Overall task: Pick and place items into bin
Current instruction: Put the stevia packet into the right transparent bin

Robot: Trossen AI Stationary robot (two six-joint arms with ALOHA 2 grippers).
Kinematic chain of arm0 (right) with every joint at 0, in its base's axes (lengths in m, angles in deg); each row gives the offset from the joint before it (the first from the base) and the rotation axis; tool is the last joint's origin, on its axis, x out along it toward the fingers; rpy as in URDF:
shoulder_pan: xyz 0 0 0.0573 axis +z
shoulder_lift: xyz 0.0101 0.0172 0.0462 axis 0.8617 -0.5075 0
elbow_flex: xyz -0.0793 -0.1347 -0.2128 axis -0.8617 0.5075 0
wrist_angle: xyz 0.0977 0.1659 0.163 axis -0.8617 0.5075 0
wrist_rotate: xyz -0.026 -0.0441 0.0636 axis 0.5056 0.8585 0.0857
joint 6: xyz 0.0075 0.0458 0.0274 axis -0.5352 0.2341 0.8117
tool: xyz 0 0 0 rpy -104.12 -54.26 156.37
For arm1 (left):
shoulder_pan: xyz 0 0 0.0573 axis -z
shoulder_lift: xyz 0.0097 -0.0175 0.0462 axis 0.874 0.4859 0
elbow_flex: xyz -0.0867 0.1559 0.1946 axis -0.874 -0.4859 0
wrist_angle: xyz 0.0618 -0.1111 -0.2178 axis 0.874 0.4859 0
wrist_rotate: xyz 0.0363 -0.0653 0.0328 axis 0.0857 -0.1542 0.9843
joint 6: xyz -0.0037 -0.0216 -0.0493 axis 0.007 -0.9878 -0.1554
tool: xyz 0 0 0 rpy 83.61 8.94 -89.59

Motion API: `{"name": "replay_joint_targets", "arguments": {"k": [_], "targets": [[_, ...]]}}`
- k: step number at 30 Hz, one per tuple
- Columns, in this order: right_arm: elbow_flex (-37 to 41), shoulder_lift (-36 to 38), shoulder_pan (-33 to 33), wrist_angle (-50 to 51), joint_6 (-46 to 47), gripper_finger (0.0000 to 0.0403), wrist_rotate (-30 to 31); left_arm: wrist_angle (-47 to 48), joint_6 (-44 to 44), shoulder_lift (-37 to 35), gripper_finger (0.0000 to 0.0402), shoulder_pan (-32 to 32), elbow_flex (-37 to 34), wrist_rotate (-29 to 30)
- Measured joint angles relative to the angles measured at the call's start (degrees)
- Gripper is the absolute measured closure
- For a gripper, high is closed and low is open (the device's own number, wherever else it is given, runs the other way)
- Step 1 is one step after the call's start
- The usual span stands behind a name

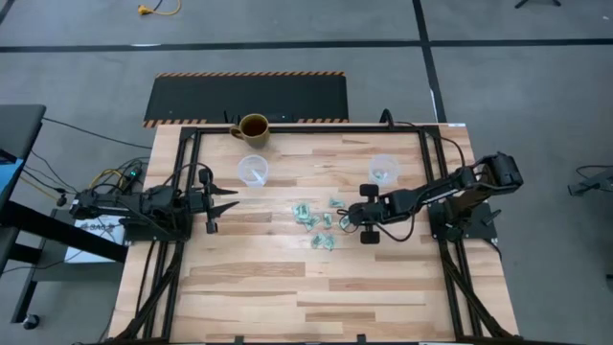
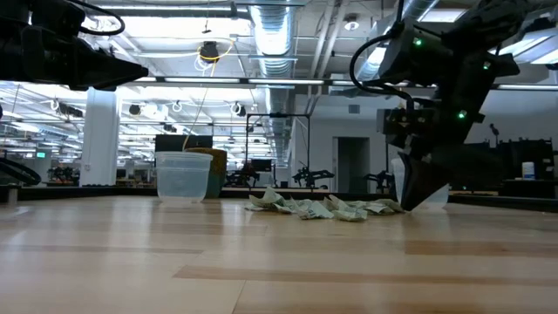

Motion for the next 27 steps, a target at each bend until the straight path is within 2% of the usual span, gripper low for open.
{"name": "replay_joint_targets", "arguments": {"k": [16, 22, 27], "targets": [[-0.13, 0.02, -0.02, -0.12, -0.56, 0.0302, 0.09, 0.0, 0.08, 0.02, 0.0281, 0.02, -0.01, 0.0], [-0.15, 0.07, -1.12, -2.59, -4.26, 0.0286, -0.51, 0.0, 0.11, 0.0, 0.0281, 0.0, -0.01, -0.01], [-0.17, 0.09, -4.42, -4.25, -6.43, 0.0285, -5.48, 0.0, -0.12, 0.01, 0.0281, 0.02, -0.01, 0.0]]}}
